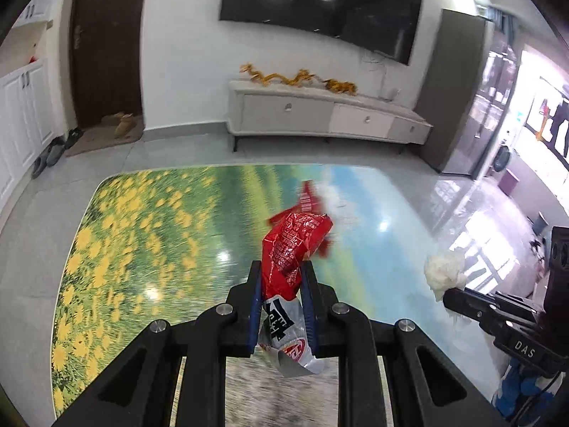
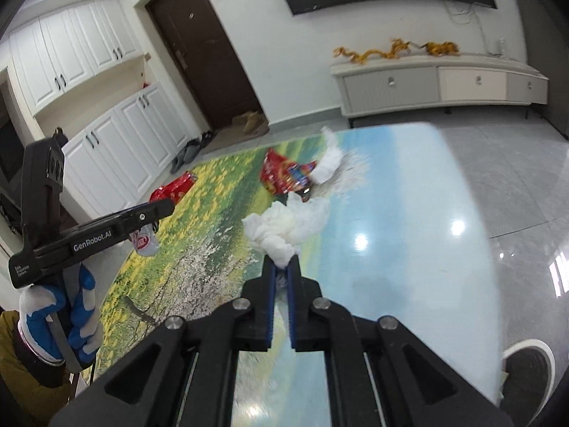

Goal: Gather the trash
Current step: 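Carry the tissue and red-and-white bag over the bin and open both grippers, then move both tools back over the table toward the last items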

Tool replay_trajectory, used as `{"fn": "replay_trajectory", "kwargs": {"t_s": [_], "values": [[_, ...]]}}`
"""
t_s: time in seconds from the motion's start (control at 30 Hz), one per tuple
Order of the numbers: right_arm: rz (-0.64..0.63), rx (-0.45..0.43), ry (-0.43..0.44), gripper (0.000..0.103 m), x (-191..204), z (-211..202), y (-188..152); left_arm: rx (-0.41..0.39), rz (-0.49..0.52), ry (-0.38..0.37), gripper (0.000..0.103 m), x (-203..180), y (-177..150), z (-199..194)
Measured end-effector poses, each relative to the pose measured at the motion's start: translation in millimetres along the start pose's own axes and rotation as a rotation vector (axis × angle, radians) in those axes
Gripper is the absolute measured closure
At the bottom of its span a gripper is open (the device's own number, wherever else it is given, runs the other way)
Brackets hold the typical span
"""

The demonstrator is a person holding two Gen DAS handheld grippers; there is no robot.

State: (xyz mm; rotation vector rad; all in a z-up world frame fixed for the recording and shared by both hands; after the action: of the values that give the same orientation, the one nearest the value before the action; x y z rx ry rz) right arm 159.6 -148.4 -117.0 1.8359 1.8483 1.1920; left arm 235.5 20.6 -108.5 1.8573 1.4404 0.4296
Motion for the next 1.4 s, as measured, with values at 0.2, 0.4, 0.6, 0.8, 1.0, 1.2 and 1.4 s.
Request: {"fn": "replay_trajectory", "kwargs": {"t_s": [0.2, 0.4, 0.6, 0.8, 1.0, 1.2, 1.4], "values": [[0.078, -0.107, -0.148, 0.098, -68, -94, -9, 0.013, 0.143, -0.172, 0.084, -114, -5, -13], [0.173, -0.130, -0.357, 0.097, -162, -157, -49, 0.120, 0.280, -0.325, 0.084, -232, -34, 11], [0.361, -0.064, -0.467, 0.096, -260, -173, -106, 0.245, 0.413, -0.426, 0.083, -337, -76, 43], [0.486, 0.019, -0.505, 0.094, -318, -164, -147, 0.354, 0.435, -0.527, 0.076, -404, -109, 77], [0.561, 0.055, -0.525, 0.087, -344, -162, -171, 0.341, 0.428, -0.586, 0.033, -420, -113, 73], [0.553, 0.033, -0.545, 0.072, -336, -167, -165, 0.270, 0.385, -0.536, 0.033, -386, -81, 59], [0.491, -0.049, -0.523, 0.072, -304, -189, -126, 0.144, 0.312, -0.449, 0.033, -321, -23, 29]]}}
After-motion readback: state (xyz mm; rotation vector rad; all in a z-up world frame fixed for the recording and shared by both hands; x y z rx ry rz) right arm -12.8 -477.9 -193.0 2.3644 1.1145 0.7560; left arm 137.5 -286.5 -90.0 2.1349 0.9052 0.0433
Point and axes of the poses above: each gripper's, at about its wrist camera, not at the fingertips, and z roughly the way its jaws point, x to its left, y to its top, the point moved 8 cm from there along z, roughly the way its jaws point, and after that the axes turned 2 degrees about -y, right-handed, at the moved point
